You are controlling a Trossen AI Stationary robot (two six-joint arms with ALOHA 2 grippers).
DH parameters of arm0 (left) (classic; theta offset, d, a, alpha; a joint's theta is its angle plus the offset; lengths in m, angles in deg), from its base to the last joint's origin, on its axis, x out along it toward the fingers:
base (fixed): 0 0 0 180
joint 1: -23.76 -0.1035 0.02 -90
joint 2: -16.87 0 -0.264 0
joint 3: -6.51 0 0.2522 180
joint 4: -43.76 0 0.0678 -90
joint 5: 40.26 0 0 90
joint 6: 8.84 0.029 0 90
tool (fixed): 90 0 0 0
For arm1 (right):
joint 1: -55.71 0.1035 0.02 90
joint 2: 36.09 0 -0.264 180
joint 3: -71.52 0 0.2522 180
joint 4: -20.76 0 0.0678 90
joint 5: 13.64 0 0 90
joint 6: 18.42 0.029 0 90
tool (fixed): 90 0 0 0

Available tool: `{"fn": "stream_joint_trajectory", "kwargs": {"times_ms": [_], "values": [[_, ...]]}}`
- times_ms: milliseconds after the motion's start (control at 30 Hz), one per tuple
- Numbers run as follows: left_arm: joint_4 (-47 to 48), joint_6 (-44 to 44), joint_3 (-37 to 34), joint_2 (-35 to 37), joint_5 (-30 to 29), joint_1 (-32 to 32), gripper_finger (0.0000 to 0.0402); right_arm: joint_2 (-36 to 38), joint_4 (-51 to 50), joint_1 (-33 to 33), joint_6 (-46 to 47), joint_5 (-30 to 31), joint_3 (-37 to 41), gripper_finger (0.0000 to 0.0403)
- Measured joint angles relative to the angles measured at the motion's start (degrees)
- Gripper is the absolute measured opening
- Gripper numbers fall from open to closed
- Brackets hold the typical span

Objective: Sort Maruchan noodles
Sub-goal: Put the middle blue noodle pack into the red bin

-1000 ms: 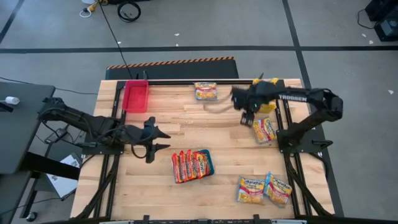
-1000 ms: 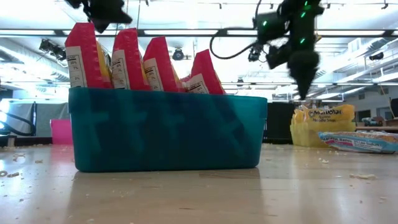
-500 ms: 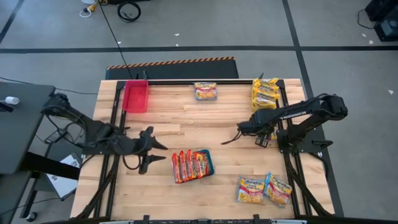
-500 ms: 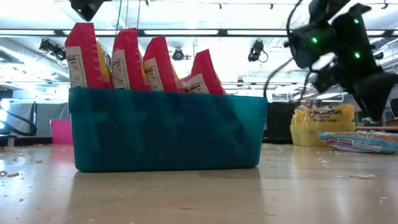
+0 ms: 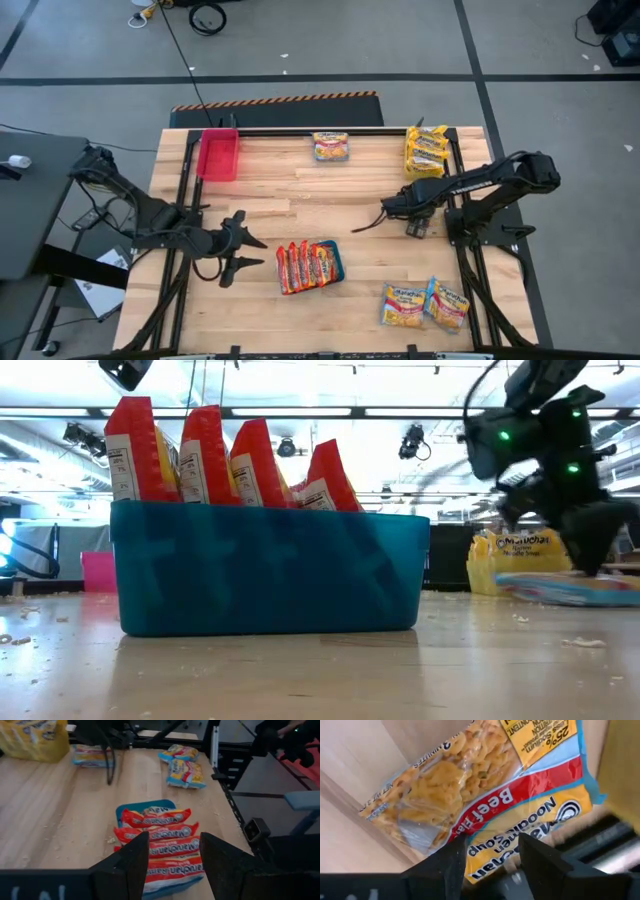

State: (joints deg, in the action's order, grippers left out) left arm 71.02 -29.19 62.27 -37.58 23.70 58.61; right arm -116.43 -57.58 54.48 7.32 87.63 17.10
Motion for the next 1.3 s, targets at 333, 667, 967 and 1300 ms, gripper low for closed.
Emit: {"fn": "stream_joint_trajectory", "kwargs": {"times_ms": [333, 667, 967, 1300], "values": [[-12.8, 0.6, -8.9, 0.0, -1.1, -2.3, 0.0178, -0.2, 36.4, 0.1, -7.5, -4.1, -3.2, 0.0187], [-12.8, 2.7, -9.9, 0.0, 3.2, -4.2, 0.0178, 0.1, 29.5, 0.7, 15.2, 0.1, -7.4, 0.0185], [-9.4, 7.2, -9.9, 0.0, 4.2, -4.1, 0.0178, 0.0, 39.2, 12.8, 42.0, 10.7, -1.5, 0.0180], [-6.6, 9.8, -9.9, 0.0, 9.2, -4.1, 0.0178, -0.2, 52.5, 14.7, 47.5, 13.5, 5.5, 0.0262]]}}
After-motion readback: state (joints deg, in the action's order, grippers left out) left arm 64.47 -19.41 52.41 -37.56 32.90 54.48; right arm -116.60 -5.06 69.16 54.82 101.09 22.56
